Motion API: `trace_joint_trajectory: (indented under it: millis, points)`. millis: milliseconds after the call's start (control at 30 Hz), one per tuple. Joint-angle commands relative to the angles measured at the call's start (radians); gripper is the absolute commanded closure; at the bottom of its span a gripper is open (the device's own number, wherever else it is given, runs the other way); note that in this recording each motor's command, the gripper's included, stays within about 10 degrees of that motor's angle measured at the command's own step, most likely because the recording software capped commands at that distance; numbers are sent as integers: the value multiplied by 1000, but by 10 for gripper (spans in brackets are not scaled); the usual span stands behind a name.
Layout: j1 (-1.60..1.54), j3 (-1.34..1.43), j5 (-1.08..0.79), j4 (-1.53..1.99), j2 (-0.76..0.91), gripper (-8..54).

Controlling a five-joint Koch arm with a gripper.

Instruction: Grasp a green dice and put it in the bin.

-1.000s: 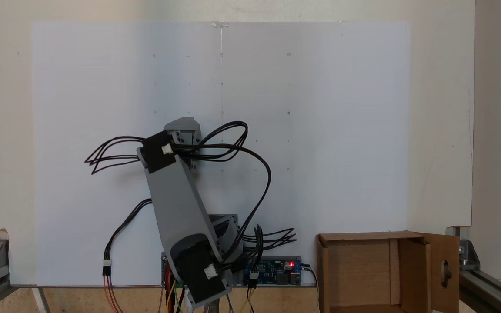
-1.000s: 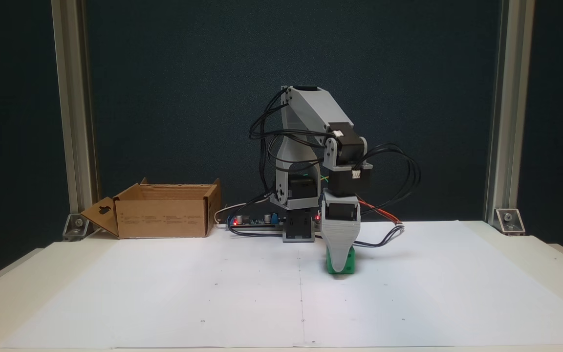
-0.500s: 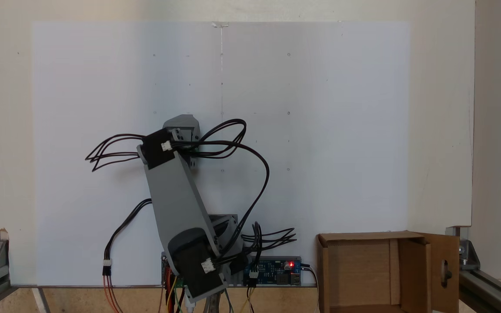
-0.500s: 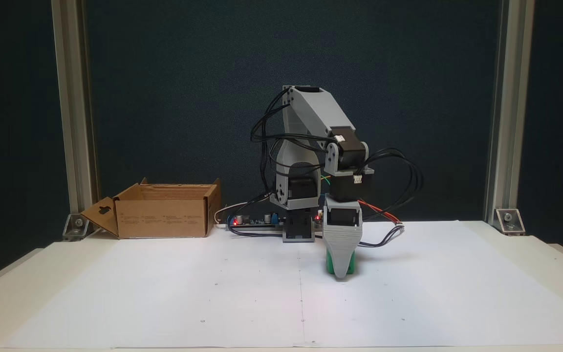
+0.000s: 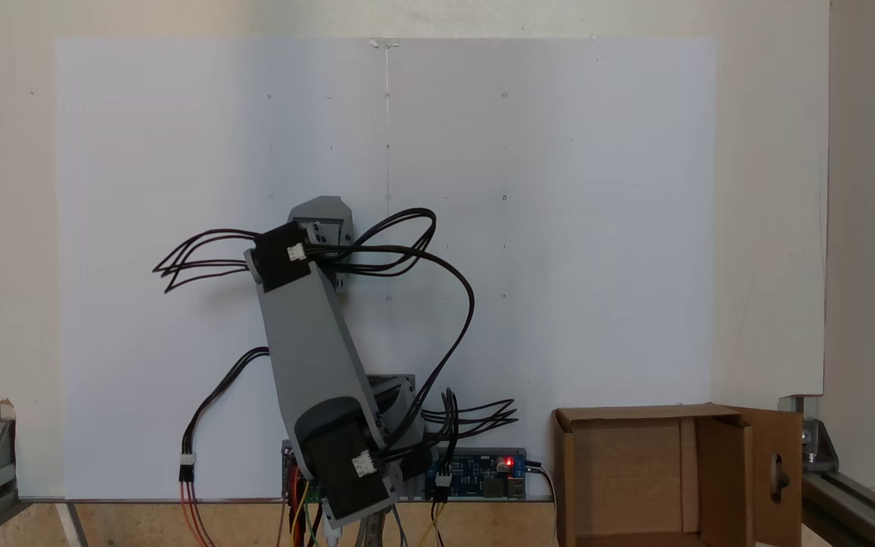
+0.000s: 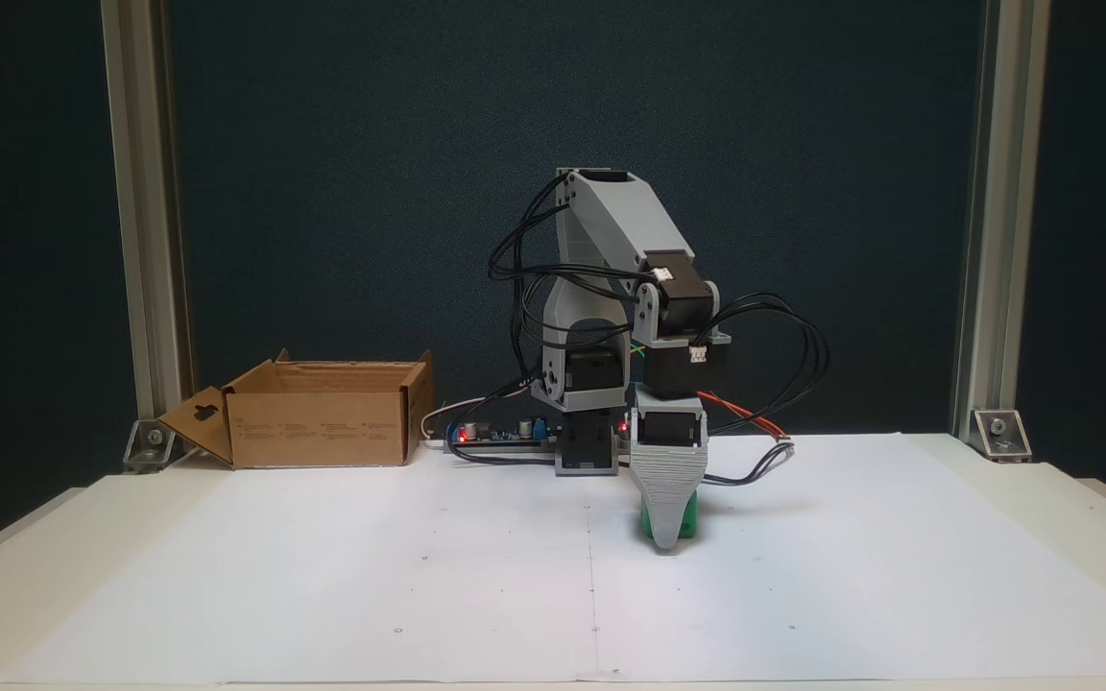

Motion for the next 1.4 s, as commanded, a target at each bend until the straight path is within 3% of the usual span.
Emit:
trace_joint_trajectory:
  millis: [0,167,300,467,733,1200,1367]
  points:
    - [0,-11,54,3,2,97]
    - [2,-5,55,2,2,206]
    - [2,2,57,3,9,333]
    - [2,3,57,20,31,338]
    - [86,-66,55,123,209,338]
    - [293,-676,-11,699,387,338]
    - [359,-706,-48,750,413,338]
